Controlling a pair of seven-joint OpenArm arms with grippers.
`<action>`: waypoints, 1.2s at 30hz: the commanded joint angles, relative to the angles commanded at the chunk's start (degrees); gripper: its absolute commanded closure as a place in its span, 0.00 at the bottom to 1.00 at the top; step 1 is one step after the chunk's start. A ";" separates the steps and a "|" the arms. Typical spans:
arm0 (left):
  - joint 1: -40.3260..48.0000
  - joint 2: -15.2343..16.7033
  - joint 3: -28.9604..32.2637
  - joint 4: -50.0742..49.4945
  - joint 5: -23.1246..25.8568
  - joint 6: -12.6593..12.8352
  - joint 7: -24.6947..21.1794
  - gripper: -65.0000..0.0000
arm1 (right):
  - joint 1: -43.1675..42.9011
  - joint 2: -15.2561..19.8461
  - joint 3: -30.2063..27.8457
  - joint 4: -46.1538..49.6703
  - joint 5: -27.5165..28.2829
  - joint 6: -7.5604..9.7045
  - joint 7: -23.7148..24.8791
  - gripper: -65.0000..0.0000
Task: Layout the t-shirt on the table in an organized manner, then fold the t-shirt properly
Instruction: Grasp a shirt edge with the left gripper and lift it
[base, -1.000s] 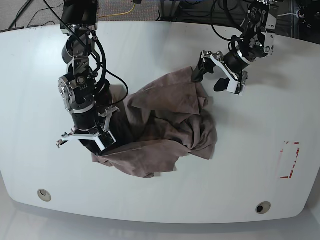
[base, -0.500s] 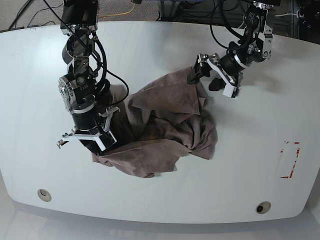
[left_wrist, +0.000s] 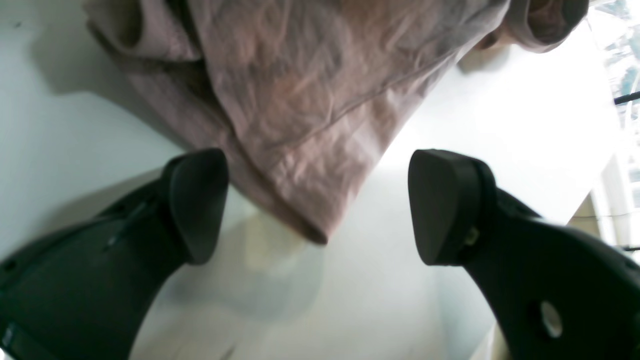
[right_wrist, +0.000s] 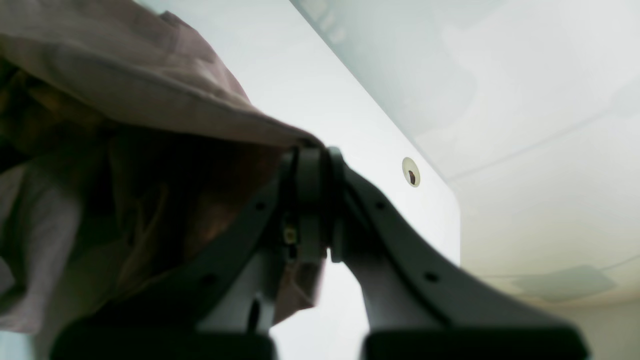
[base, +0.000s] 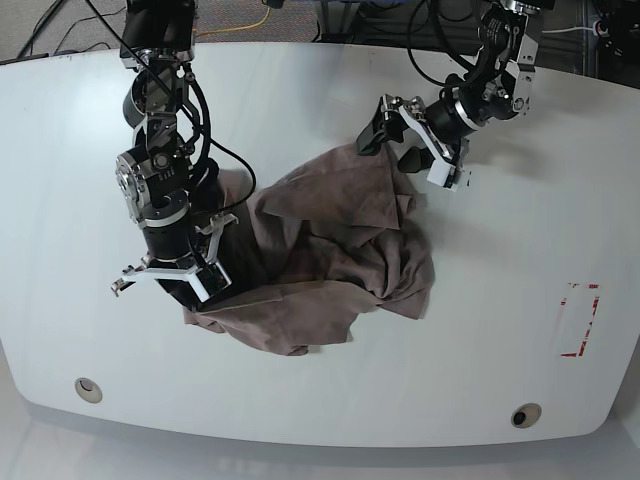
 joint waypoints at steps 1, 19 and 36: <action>-0.88 0.53 0.00 -0.97 0.00 0.00 0.97 0.20 | 0.00 0.00 0.00 0.00 0.00 0.00 0.00 0.99; -9.58 6.33 0.00 -11.87 0.26 0.00 2.81 0.30 | -0.09 0.00 0.00 0.00 0.00 0.09 0.00 0.99; -14.15 3.78 -0.35 -16.62 2.02 0.00 2.81 1.00 | 0.18 -0.09 0.26 0.00 0.00 3.60 0.00 0.99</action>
